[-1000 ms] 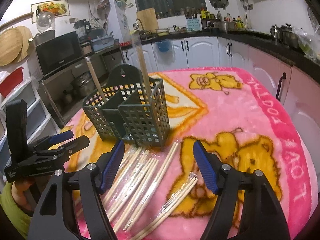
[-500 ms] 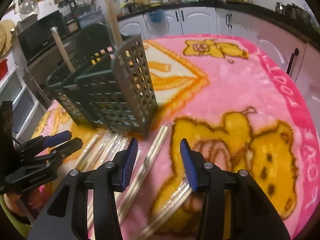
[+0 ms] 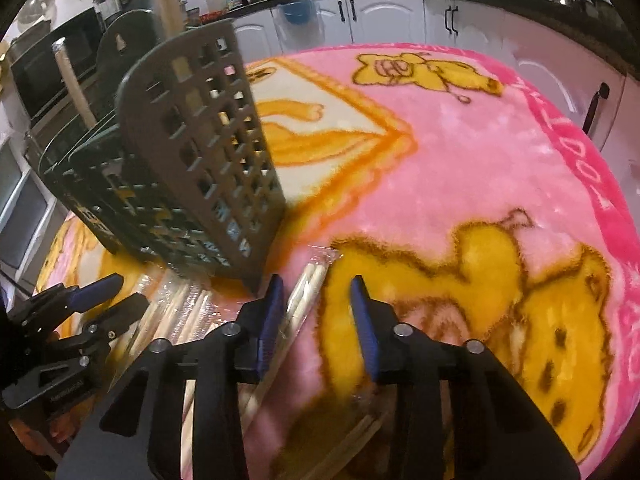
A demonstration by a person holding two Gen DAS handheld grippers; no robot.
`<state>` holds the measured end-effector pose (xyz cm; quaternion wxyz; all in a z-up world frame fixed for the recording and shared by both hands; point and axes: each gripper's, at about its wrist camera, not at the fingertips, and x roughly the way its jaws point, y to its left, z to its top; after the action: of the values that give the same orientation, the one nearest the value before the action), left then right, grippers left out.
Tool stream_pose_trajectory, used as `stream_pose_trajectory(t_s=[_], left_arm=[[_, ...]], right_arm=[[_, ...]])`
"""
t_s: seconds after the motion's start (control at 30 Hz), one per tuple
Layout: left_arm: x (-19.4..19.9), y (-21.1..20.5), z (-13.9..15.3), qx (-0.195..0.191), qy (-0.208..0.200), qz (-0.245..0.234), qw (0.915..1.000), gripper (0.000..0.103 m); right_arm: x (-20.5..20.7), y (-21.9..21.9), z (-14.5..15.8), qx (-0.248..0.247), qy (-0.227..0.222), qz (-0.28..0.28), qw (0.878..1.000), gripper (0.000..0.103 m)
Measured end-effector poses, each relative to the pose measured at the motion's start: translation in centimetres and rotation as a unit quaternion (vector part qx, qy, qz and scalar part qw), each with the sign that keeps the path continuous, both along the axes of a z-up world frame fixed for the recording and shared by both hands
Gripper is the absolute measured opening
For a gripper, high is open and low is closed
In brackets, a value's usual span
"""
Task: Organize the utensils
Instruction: 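Close the right gripper on a chopstick while the left gripper grasps another, then lift both held chopsticks and carry them above the green caddy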
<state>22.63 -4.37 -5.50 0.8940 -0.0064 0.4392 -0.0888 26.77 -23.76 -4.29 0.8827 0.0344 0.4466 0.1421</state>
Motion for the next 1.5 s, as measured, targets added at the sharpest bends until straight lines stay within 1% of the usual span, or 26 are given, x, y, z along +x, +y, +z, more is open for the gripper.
stream_pose_trajectory(t_s=[0.07, 0.1, 0.17, 0.2, 0.33, 0.4, 0.47, 0.6, 0.63, 0.67, 0.73, 0.77, 0.83, 0.9, 0.93, 1.1, 1.23, 1.5], left_arm=[[0.0, 0.3, 0.0, -0.006, 0.001, 0.004, 1.0000, 0.033], [-0.1, 0.6, 0.0, -0.012, 0.003, 0.006, 0.9999, 0.033], [-0.2, 1.2, 0.1, -0.020, 0.004, 0.010, 0.9997, 0.033], [-0.3, 1.5, 0.1, -0.025, 0.004, 0.012, 0.9996, 0.033], [-0.5, 3.6, 0.3, -0.045, 0.004, 0.030, 0.9985, 0.033], [-0.3, 4.5, 0.3, -0.051, 0.009, 0.037, 0.9980, 0.033], [0.0, 4.9, 0.3, -0.052, 0.011, 0.039, 0.9978, 0.033], [0.2, 4.9, 0.2, -0.043, 0.013, 0.036, 0.9984, 0.033], [0.3, 4.6, 0.2, -0.040, 0.013, 0.035, 0.9985, 0.028], [0.3, 4.5, 0.2, -0.035, 0.012, 0.032, 0.9988, 0.020], [0.4, 3.9, 0.1, -0.032, 0.012, 0.027, 0.9991, 0.016], [0.4, 3.8, 0.0, -0.031, 0.013, 0.024, 0.9991, 0.010], [0.3, 4.0, 0.1, -0.036, 0.015, 0.023, 0.9990, 0.006], [0.0, 4.9, 0.4, -0.065, 0.023, 0.024, 0.9973, 0.004], [0.1, 5.2, 0.5, -0.072, 0.023, 0.025, 0.9968, 0.004], [-1.6, 6.5, 3.1, -0.096, -0.013, 0.033, 0.9947, 0.003], [-3.4, 7.0, 5.9, -0.107, -0.060, 0.034, 0.9920, 0.003], [-5.5, 7.4, 10.6, -0.128, -0.129, 0.039, 0.9826, 0.003]], right_arm=[[0.0, -0.3, -0.1, -0.001, 0.000, -0.004, 1.000, 0.023], [-0.1, -0.5, -0.1, -0.001, 0.001, -0.005, 1.000, 0.021], [-0.2, -0.8, -0.1, 0.004, 0.001, -0.005, 1.000, 0.019], [-0.3, -1.0, -0.1, 0.006, 0.000, -0.008, 1.000, 0.016], [-0.8, -2.3, 0.2, 0.037, -0.007, -0.026, 0.999, 0.007], [-1.2, -2.9, 0.6, 0.055, -0.011, -0.033, 0.998, 0.006], [-1.9, -3.5, 1.4, 0.075, -0.026, -0.036, 0.996, 0.006], [-3.4, -3.2, 3.3, 0.089, -0.055, -0.026, 0.994, 0.006], [-3.6, -3.1, 3.6, 0.089, -0.059, -0.024, 0.994, 0.006], [-4.0, -3.0, 4.0, 0.090, -0.065, -0.020, 0.994, 0.006], [-4.6, -2.6, 4.6, 0.095, -0.072, -0.016, 0.993, 0.006], [-4.9, -2.4, 5.0, 0.096, -0.076, -0.012, 0.992, 0.006], [-5.3, -2.0, 5.7, 0.096, -0.086, -0.008, 0.992, 0.006], [-6.0, -1.5, 6.6, 0.099, -0.102, -0.001, 0.990, 0.006], [-6.2, -1.2, 7.0, 0.099, -0.110, 0.002, 0.989, 0.006], [-8.0, 0.3, 9.6, 0.103, -0.150, 0.024, 0.983, 0.006], [-9.4, 1.2, 11.4, 0.105, -0.180, 0.038, 0.977, 0.006], [-11.8, 2.2, 14.5, 0.111, -0.226, 0.054, 0.966, 0.006]])
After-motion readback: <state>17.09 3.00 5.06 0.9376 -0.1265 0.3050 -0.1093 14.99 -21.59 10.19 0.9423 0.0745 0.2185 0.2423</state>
